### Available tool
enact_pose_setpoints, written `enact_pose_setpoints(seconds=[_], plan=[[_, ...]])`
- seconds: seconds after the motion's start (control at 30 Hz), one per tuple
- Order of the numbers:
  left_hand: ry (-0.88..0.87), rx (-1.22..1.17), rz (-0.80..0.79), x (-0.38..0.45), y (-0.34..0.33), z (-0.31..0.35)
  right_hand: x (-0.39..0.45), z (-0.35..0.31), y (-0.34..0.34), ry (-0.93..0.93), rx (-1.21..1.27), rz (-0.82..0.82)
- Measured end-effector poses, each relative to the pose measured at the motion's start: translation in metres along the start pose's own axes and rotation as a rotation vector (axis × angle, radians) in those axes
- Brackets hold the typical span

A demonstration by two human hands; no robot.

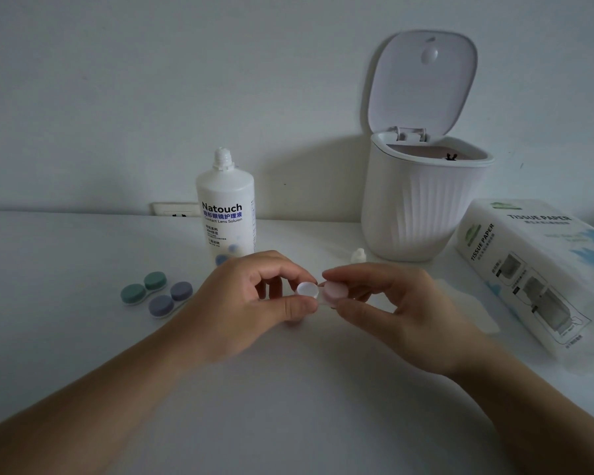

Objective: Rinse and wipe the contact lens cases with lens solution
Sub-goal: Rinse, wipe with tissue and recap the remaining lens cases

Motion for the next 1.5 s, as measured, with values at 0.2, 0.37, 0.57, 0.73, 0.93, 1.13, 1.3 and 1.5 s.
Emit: enact_pose_setpoints(seconds=[0.2,0.37,0.57,0.73,0.93,1.13,1.3,1.5], plan=[[-0.021,0.000,-0.023,-0.001,-0.002,0.002,0.003,0.003,-0.007,-0.020,-0.012,0.030],[-0.019,0.008,-0.008,0.000,0.000,0.000,0.001,0.006,-0.005,-0.031,0.022,-0.042],[-0.015,-0.003,-0.011,0.000,0.000,0.000,0.002,0.004,-0.003,-0.030,-0.002,-0.013],[-0.024,0.003,-0.014,0.000,-0.001,0.001,0.002,0.003,-0.009,-0.037,-0.037,-0.009],[-0.021,0.006,0.002,0.001,0.001,-0.002,0.000,0.004,-0.003,-0.046,0.045,-0.091],[-0.021,0.008,-0.018,0.000,-0.001,-0.002,0.003,0.005,-0.010,-0.056,-0.015,-0.055],[-0.042,0.002,0.004,0.002,0.000,-0.002,0.002,0.008,-0.006,-0.073,-0.038,-0.063],[-0.035,0.003,0.007,0.002,0.001,-0.004,0.001,0.004,-0.003,-0.045,-0.004,-0.025]])
Point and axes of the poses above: each hand's wrist, its own x-axis towards the middle knuckle, its own y-axis out of the back of the hand, z = x × y, the point moved 5 cm from there along x, towards the middle knuckle, and after that the axes turned 8 degrees about z, right-handed, at the moved point
